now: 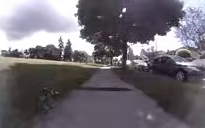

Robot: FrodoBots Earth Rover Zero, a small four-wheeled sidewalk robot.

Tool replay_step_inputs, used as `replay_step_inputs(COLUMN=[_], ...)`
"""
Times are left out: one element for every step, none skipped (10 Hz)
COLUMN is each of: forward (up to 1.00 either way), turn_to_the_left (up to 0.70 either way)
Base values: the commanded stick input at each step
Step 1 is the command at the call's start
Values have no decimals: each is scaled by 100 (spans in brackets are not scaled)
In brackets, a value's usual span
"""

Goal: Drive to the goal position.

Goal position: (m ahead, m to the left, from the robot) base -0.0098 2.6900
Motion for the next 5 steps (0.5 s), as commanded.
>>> replay_step_inputs(forward=[70,70,70,70,70], turn_to_the_left=[0,0,0,0,0])
